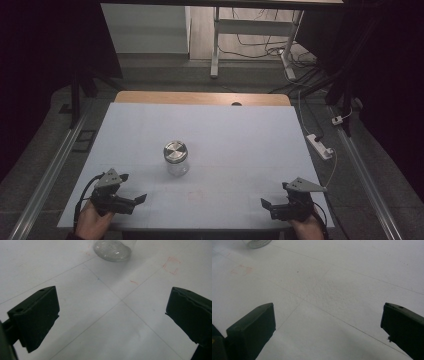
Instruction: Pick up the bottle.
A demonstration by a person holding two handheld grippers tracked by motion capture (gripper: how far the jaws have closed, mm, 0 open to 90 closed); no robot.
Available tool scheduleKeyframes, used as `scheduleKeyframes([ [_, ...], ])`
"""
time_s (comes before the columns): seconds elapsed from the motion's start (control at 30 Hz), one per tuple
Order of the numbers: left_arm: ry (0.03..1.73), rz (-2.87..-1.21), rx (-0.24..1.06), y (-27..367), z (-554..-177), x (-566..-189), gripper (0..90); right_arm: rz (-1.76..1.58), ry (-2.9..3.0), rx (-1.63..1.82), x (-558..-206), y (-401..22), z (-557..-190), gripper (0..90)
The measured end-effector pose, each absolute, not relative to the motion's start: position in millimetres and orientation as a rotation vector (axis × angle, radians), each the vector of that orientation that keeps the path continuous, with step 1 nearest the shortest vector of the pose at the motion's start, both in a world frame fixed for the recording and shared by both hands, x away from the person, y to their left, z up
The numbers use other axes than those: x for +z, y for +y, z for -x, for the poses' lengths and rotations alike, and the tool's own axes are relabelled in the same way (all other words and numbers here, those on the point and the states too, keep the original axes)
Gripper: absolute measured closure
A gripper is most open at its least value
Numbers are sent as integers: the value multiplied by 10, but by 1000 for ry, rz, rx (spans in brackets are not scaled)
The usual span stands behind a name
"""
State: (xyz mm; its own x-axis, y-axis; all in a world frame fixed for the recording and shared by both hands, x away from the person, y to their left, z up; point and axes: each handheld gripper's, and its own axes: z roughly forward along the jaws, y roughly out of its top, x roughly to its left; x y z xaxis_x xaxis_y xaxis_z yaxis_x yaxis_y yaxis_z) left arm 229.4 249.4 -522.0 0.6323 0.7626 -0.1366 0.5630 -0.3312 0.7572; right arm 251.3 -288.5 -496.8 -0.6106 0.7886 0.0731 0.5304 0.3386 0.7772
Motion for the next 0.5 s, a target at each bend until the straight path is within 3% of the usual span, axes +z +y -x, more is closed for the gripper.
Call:
scheduleKeyframes([
  [0.5, 1024, -2049, 287, 2312, -2552, -5211, 0, -1172, 2299, 1155, -4969, -2886, -2516, 0],
])
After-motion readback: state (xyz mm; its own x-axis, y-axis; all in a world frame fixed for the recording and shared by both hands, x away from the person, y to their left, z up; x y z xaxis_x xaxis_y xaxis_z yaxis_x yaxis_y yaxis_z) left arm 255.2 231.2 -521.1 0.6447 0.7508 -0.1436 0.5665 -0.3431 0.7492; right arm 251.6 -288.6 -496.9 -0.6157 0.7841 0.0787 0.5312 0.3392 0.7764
